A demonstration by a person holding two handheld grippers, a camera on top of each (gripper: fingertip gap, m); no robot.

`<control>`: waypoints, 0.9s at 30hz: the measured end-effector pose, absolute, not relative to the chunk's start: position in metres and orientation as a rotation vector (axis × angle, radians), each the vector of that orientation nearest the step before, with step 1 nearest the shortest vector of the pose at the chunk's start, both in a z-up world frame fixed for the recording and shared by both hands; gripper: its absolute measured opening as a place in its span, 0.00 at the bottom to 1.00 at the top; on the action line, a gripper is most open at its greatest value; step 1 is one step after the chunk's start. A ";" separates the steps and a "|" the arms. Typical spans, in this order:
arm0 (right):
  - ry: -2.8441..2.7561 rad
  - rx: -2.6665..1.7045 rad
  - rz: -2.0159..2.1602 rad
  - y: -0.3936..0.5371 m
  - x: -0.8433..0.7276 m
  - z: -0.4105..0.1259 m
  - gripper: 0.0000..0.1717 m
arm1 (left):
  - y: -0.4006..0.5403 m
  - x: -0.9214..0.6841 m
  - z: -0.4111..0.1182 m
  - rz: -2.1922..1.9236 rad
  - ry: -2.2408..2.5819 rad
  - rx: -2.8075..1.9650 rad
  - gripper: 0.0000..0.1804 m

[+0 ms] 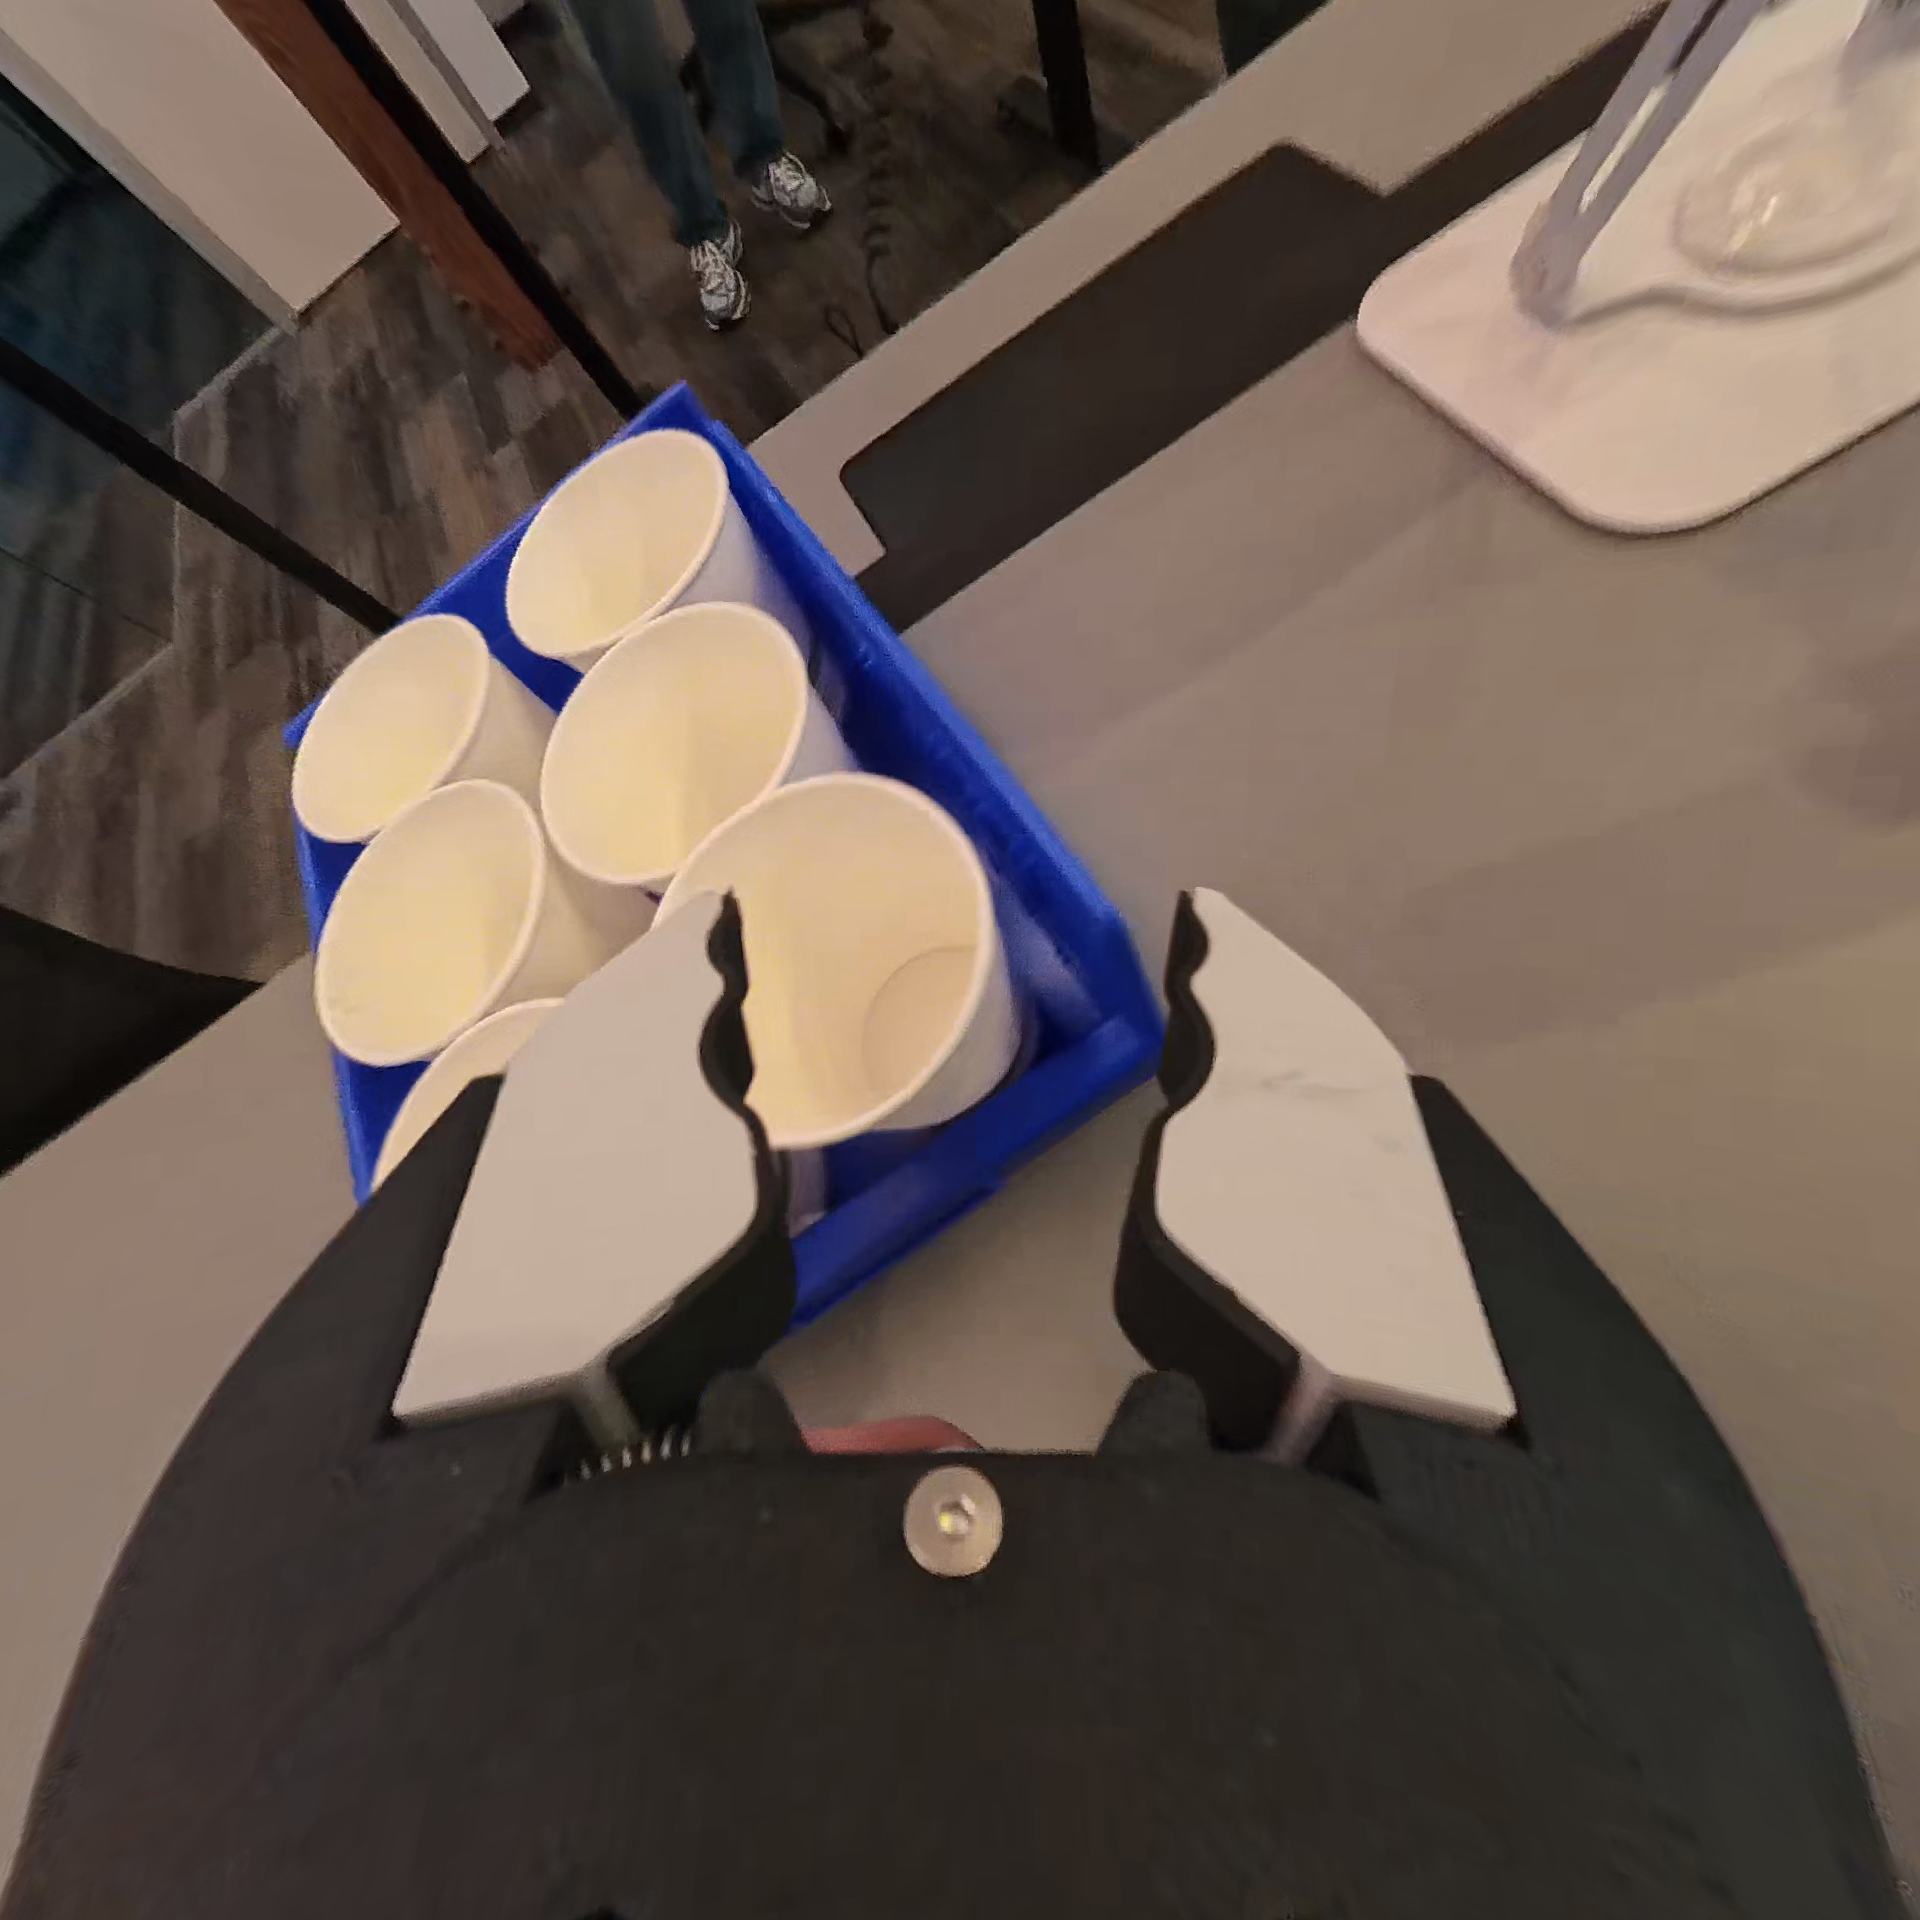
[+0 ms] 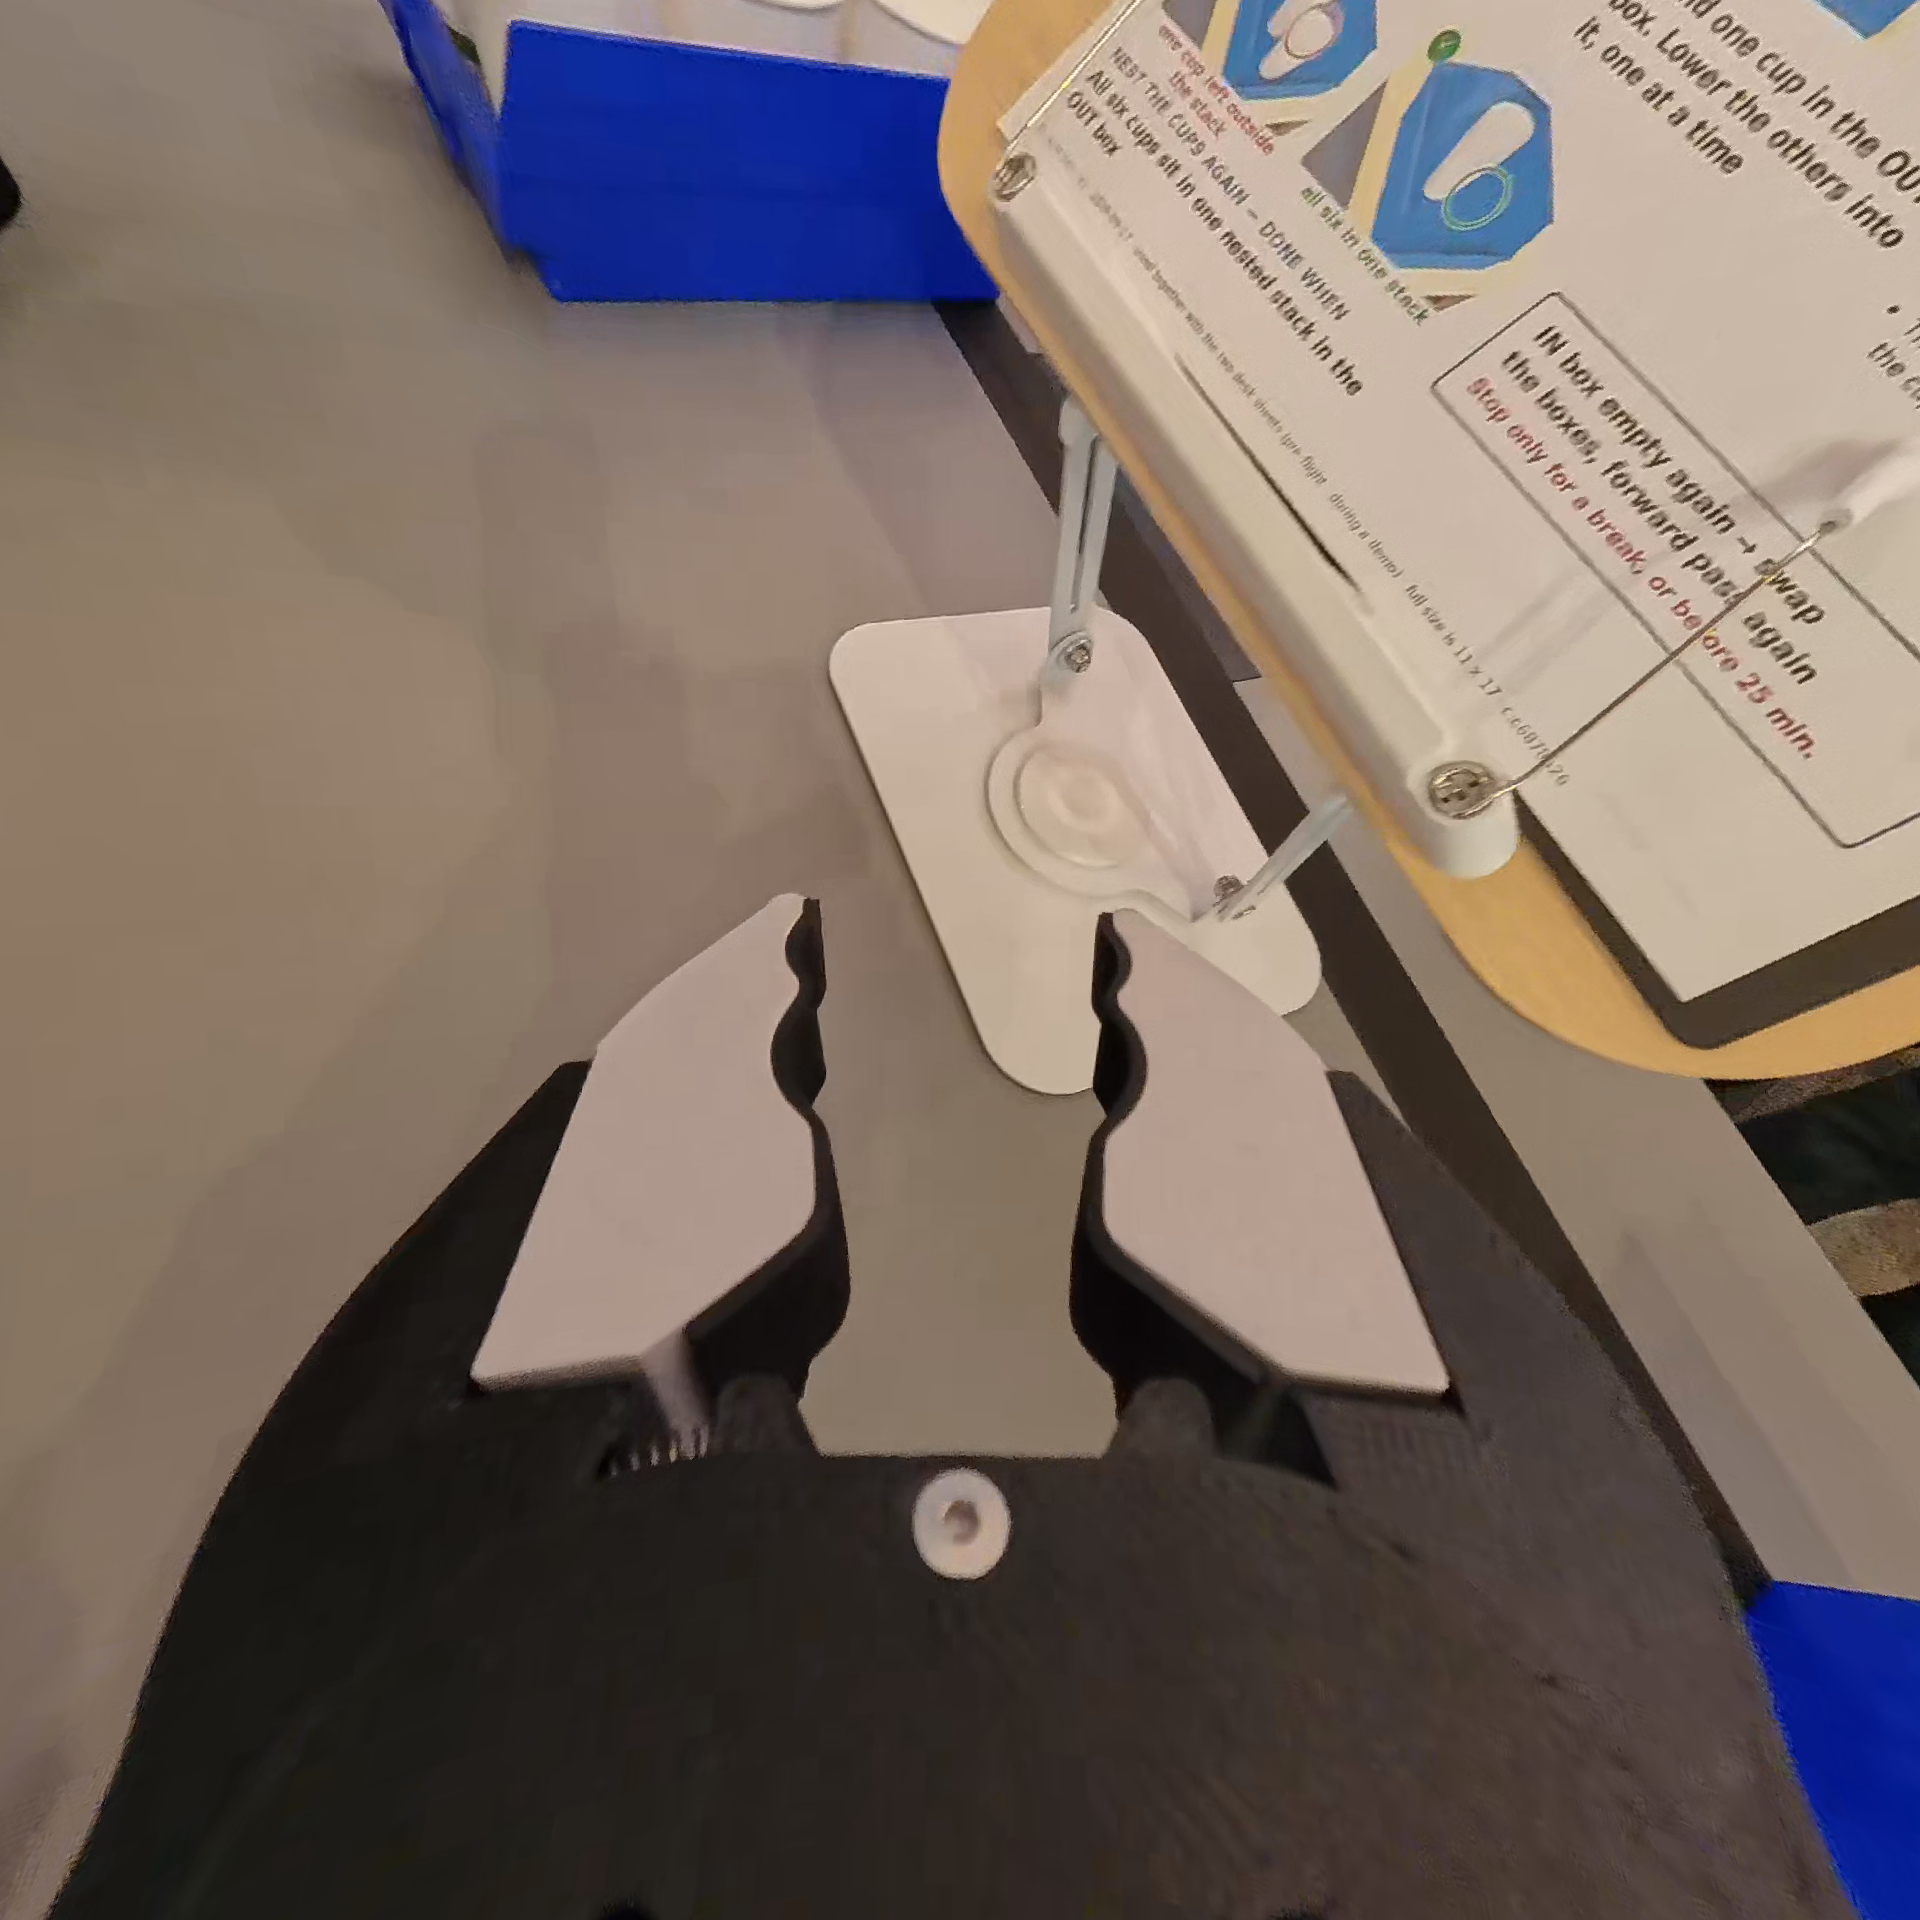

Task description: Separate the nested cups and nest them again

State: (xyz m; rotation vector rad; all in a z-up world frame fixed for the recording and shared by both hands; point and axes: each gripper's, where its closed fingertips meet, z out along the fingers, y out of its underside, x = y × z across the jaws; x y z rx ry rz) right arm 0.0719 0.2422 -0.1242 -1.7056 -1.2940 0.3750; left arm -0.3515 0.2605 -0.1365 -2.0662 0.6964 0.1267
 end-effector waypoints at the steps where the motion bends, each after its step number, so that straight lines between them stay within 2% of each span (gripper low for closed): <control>1: -1.301 -1.711 0.370 0.239 0.073 -0.127 0.29 | 0.258 -0.355 -0.143 0.140 0.752 -2.071 0.41; 11: -1.273 -1.743 0.418 0.232 0.083 -0.143 0.28 | 0.263 -0.371 -0.185 0.307 0.997 -2.160 0.09; 14: -1.279 -1.741 0.424 0.231 0.082 -0.144 0.28 | 0.263 -0.373 -0.186 0.306 1.002 -2.170 0.03; 23: -1.387 -1.635 0.473 0.205 0.052 -0.125 0.31 | 0.244 -0.363 -0.154 0.322 1.092 -2.089 0.01; 27: -1.449 -1.547 0.564 0.185 0.021 -0.114 0.36 | 0.217 -0.345 -0.126 0.323 1.209 -2.037 0.01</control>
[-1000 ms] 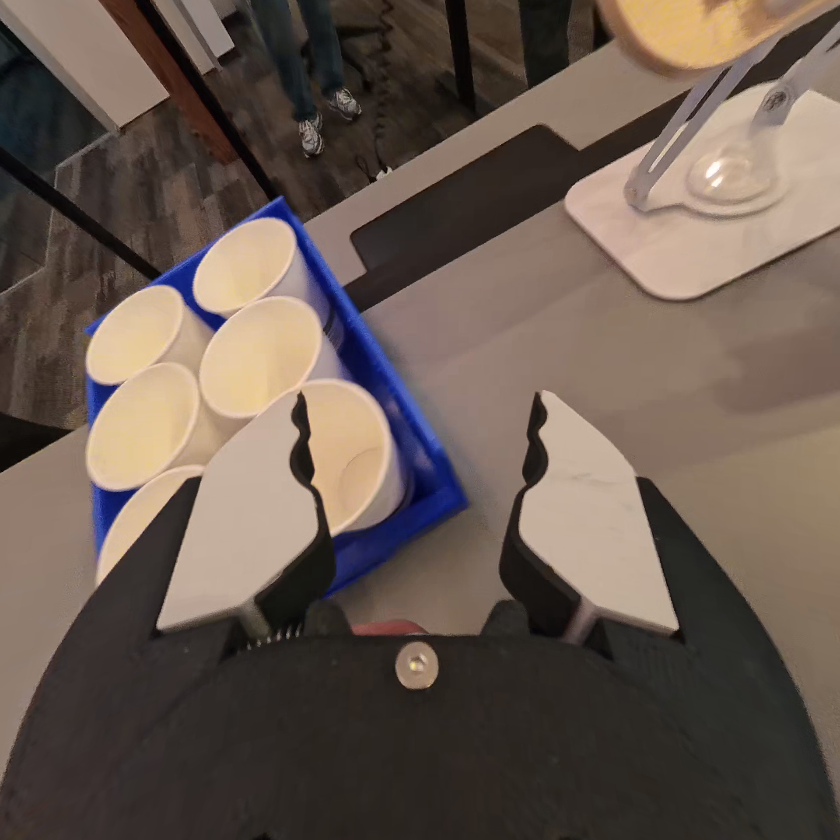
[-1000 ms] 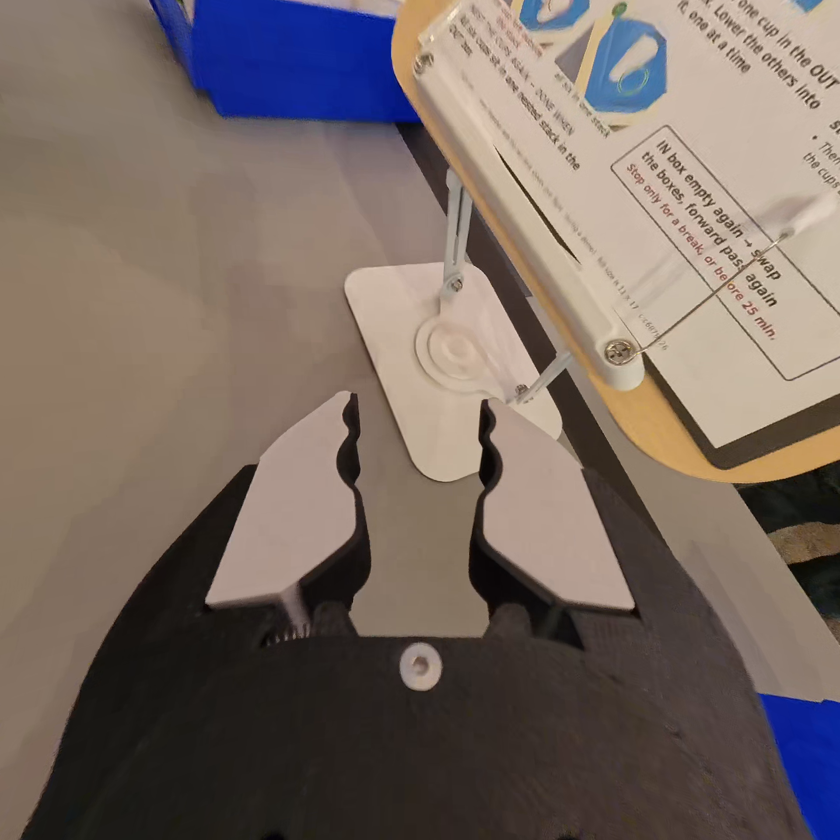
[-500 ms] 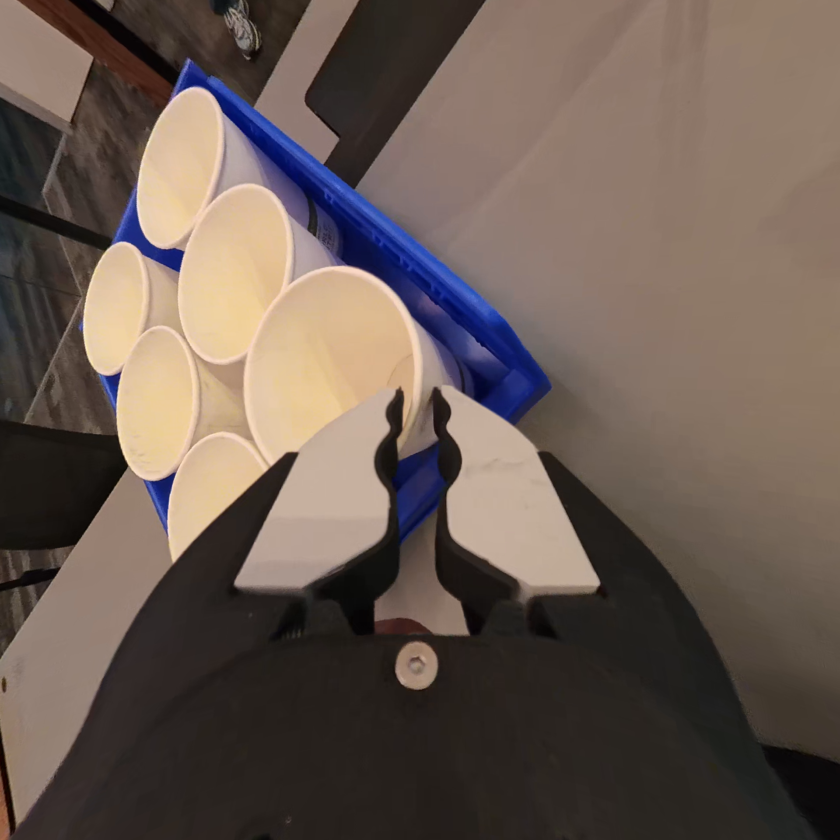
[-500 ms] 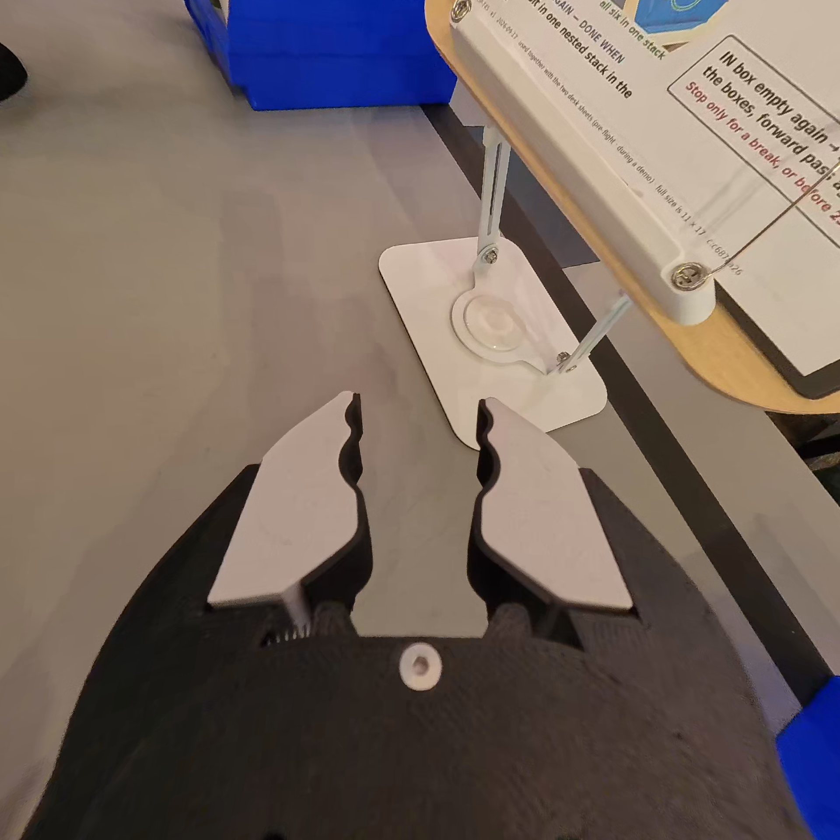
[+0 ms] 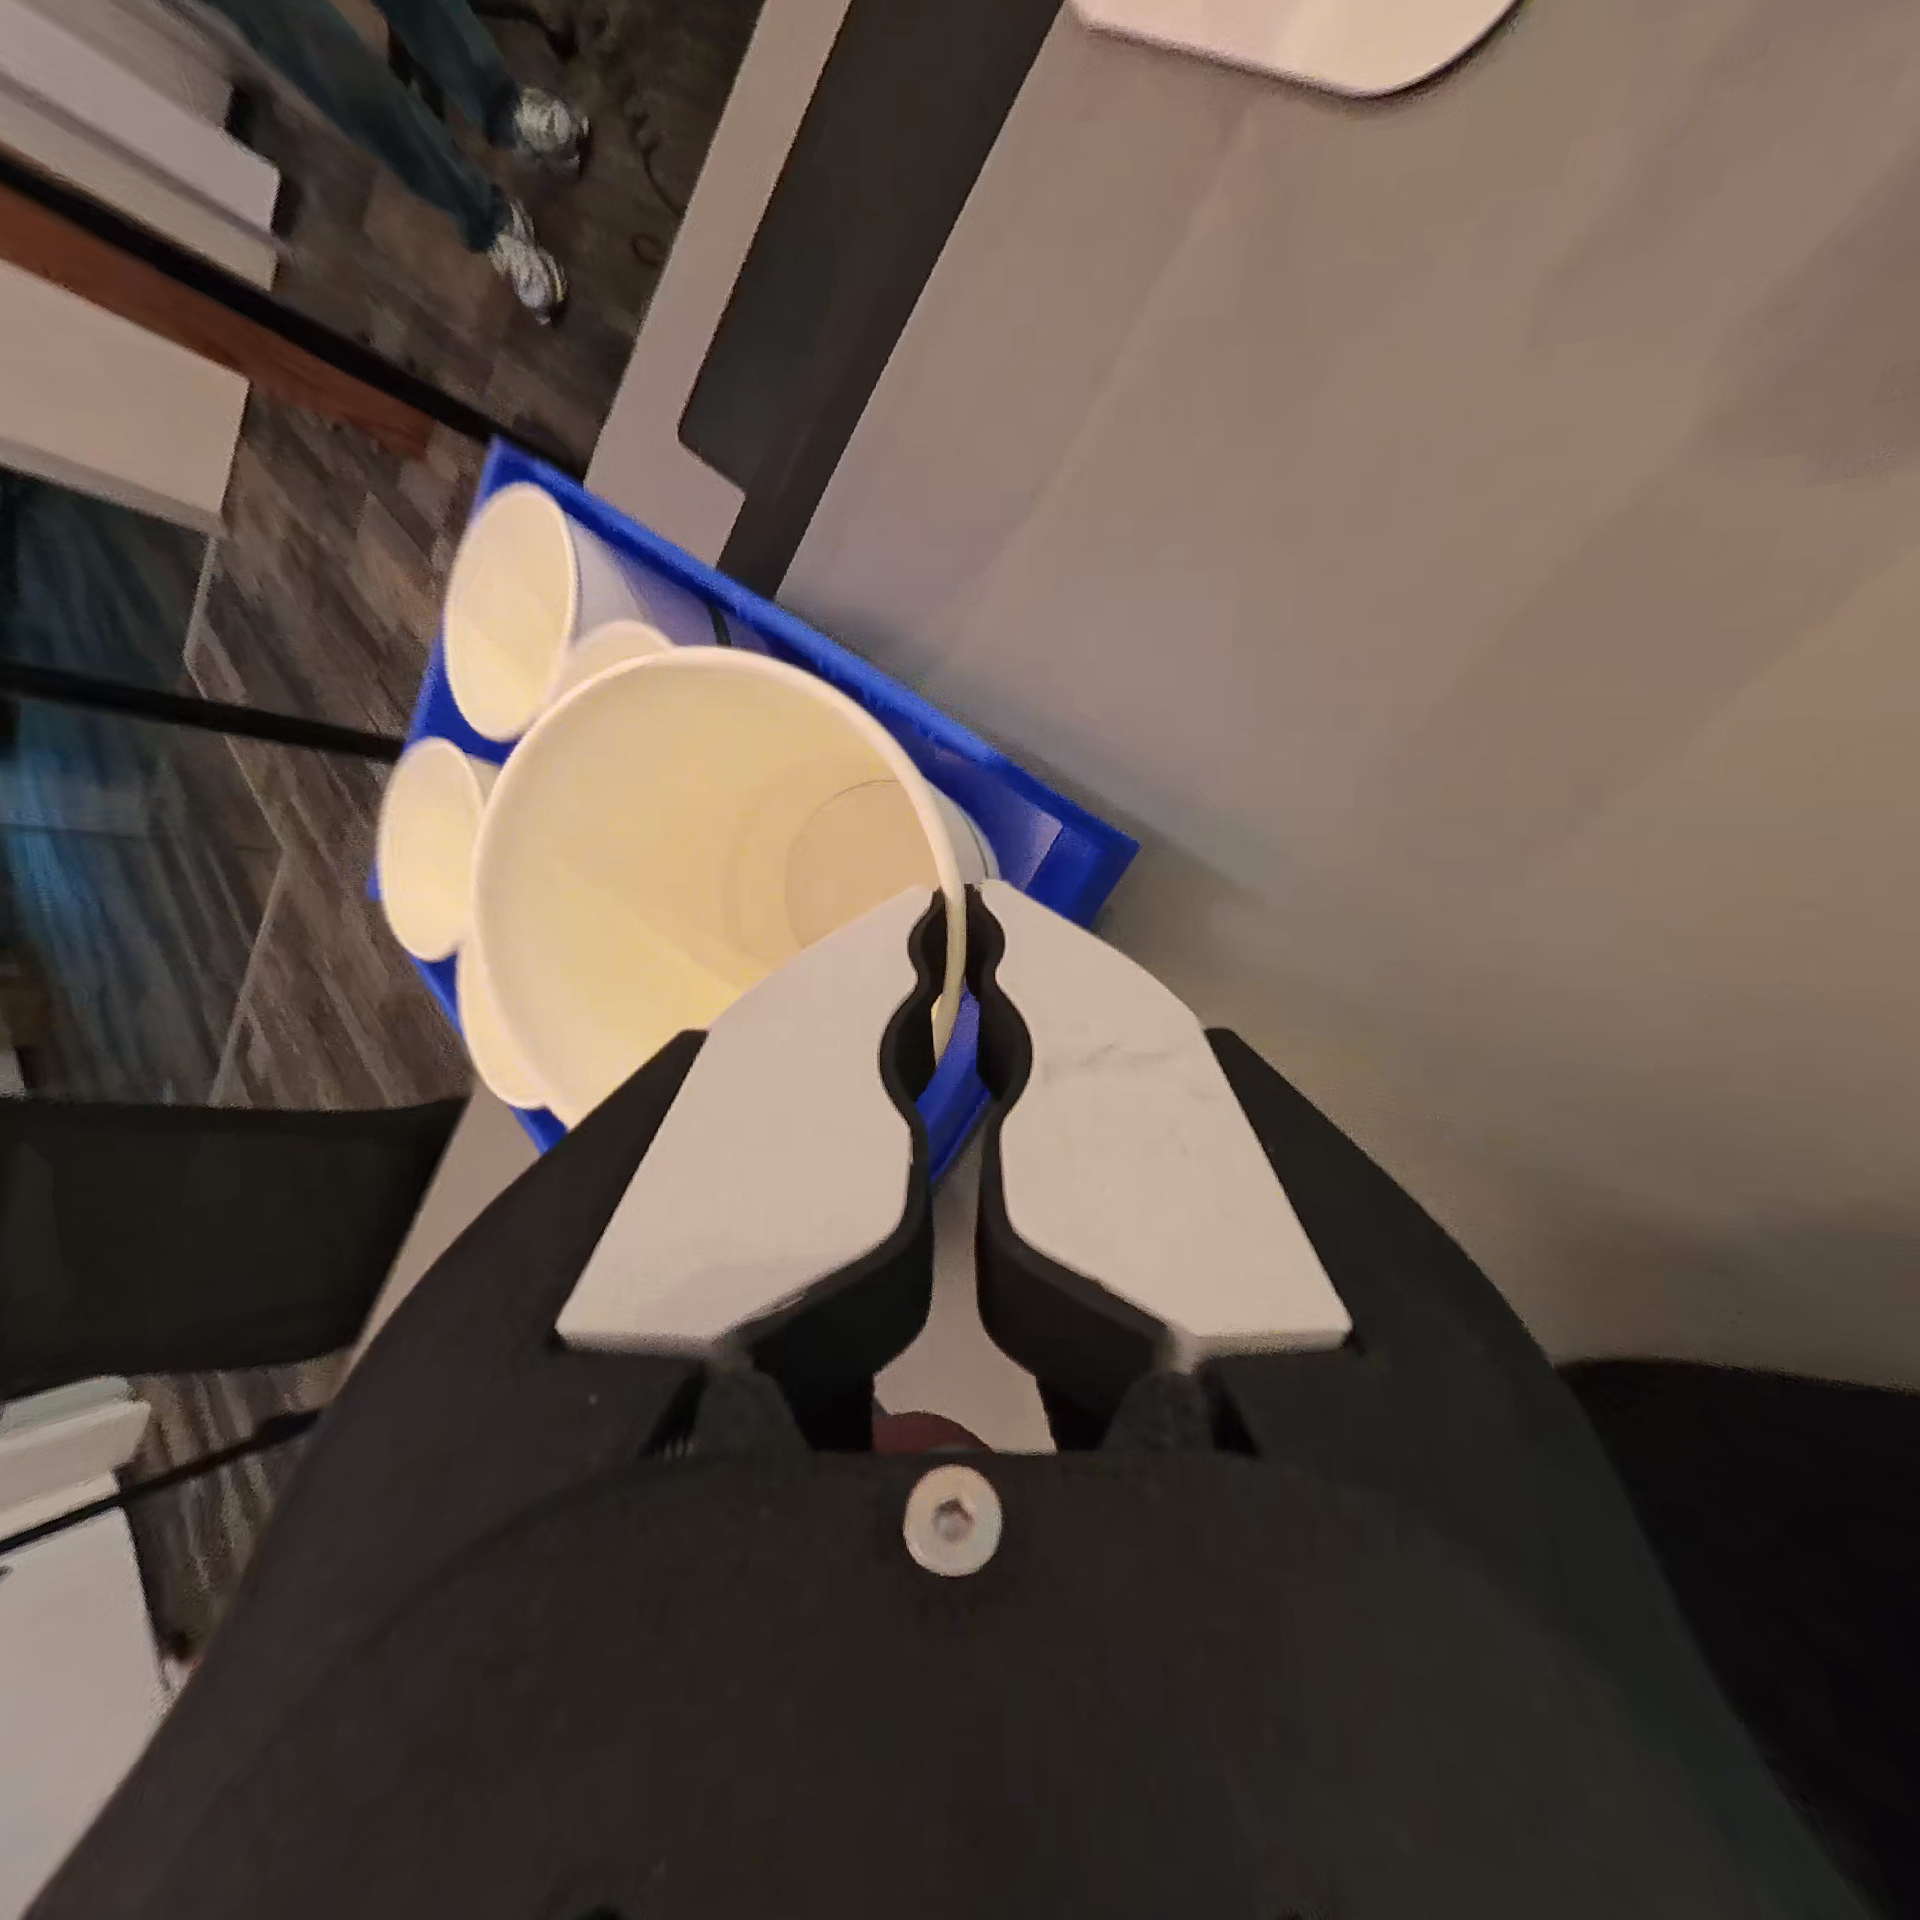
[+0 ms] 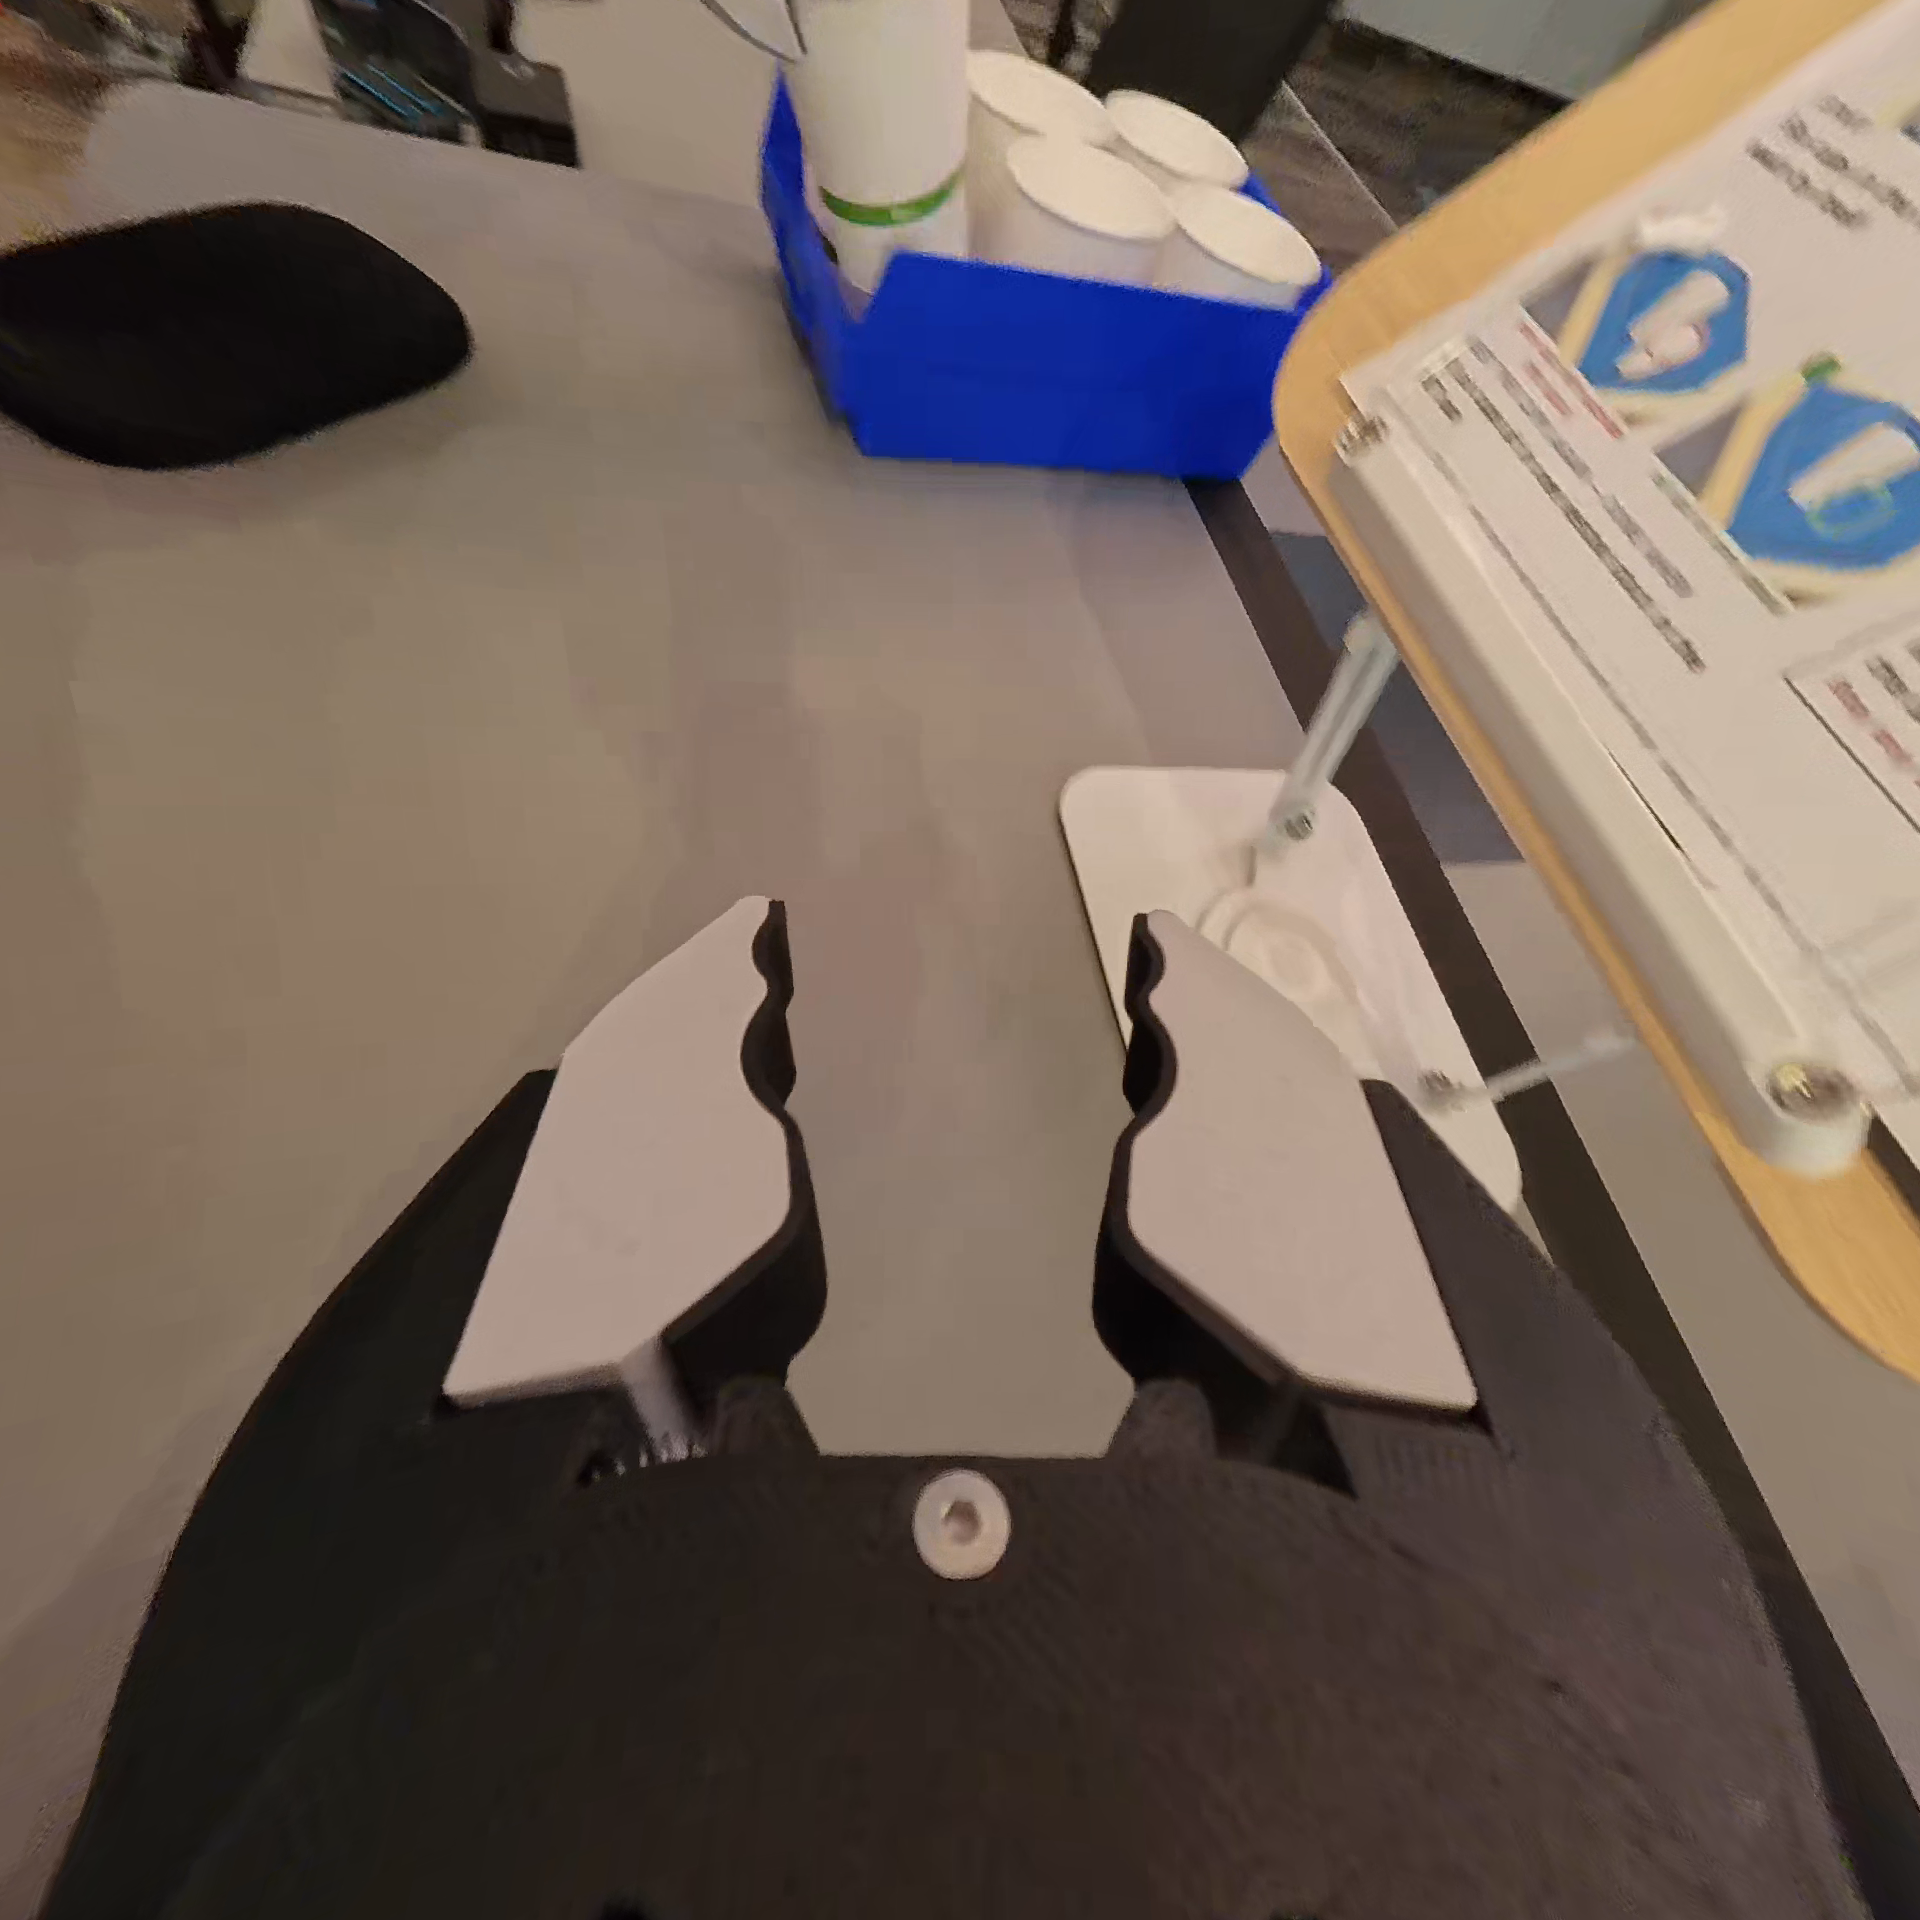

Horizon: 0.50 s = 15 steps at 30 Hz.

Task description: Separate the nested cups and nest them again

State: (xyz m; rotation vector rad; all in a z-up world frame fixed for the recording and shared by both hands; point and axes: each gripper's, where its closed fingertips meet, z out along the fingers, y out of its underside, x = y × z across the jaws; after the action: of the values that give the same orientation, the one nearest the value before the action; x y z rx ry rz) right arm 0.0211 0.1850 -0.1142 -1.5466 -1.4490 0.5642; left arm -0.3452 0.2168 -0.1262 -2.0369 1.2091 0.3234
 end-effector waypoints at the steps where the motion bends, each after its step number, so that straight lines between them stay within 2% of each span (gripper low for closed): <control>1: -1.462 -1.525 0.596 0.180 0.013 -0.112 0.39 | 0.209 -0.338 -0.118 0.325 1.244 -2.011 0.01; 8: -1.515 -1.384 0.799 0.150 -0.039 -0.097 0.52 | 0.157 -0.279 -0.092 0.316 1.577 -1.899 0.01; 15: -1.572 -1.298 0.894 0.137 -0.079 -0.095 0.60 | 0.113 -0.172 -0.110 0.010 1.974 -1.649 0.01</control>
State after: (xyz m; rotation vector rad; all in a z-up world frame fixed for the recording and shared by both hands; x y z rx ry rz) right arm -0.0785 0.1367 -0.0948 -1.2983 -1.5725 0.8941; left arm -0.1719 0.1132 -0.1097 -1.6494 1.9742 0.0101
